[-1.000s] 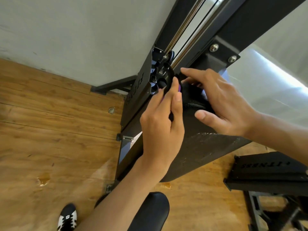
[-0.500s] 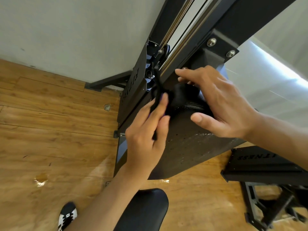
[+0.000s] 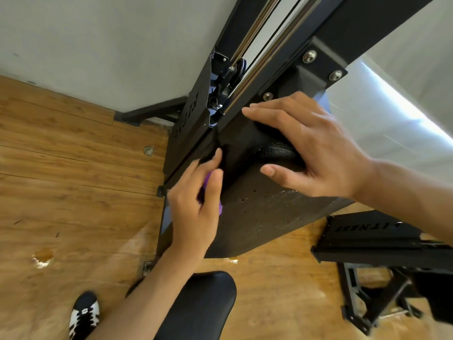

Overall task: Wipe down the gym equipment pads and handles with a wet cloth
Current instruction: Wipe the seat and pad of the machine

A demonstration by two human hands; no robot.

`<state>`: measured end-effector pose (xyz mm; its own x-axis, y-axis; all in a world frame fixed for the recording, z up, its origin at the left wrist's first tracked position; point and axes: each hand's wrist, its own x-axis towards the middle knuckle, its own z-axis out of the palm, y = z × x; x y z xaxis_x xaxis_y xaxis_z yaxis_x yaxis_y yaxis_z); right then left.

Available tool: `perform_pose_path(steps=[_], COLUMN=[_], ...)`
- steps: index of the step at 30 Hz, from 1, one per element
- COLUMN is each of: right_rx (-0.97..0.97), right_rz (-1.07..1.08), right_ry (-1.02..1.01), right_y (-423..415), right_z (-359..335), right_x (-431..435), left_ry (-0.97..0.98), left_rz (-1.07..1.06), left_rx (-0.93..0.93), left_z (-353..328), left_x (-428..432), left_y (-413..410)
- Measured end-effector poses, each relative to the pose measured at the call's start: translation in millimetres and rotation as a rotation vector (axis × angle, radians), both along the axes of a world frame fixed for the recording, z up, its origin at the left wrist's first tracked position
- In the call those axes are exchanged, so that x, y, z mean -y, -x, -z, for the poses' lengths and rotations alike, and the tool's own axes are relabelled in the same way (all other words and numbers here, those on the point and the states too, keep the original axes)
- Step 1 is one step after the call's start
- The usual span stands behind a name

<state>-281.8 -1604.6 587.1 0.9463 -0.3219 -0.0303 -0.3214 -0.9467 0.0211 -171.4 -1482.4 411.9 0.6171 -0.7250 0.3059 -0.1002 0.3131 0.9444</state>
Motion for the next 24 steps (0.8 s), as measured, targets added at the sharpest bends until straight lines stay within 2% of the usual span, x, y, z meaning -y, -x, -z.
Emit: perform_pose_path(steps=[3,4,7,8,12,13,15,17,19,21,24], right_rx=[-0.005,-0.007,0.002,0.006,0.004,0.003,0.012,0.018,0.020,0.018,0.018], right_rz=[0.003,0.003,0.015,0.016,0.015,0.016,0.014,0.004,0.002,0.000,-0.003], right_ry=[0.000,-0.003,-0.016,-0.019,-0.027,-0.027,-0.026,-0.030,-0.030,-0.032,-0.039], right_y=[-0.1,-0.4,0.5,1.0,0.6,0.1,0.3,0.8,1.3,0.9,-0.2], right_z=[-1.2,-0.5,-0.2,-0.5,-1.4,-0.9,0.0,-0.3,-1.8,-1.2,-0.2], right_x=[-0.7,-0.8,-0.5,-0.3,0.3,0.2,-0.3,-0.3,0.0,0.4,1.0], left_ry=[-0.060,-0.115,-0.322,-0.336,-0.137,-0.094,-0.003,0.069,0.046,-0.025,0.019], left_rz=[-0.022,-0.021,0.003,0.024,0.062,0.110,0.258,0.321,0.347,0.314,0.266], left_rx=[0.085,0.063,-0.191,-0.229,-0.119,-0.144,-0.306,-0.471,-0.548,-0.425,-0.158], left_z=[57.8,74.4,88.1,80.4,4.0,-10.8,-19.6,-0.8,21.1,20.7,-4.5], left_x=[-25.8,-31.8,-39.6,-35.1,3.1,10.2,12.0,-2.1,-15.6,-14.8,7.3], left_y=[9.2,10.9,12.9,10.8,-6.8,-8.4,-7.6,-3.0,2.9,3.5,-5.1])
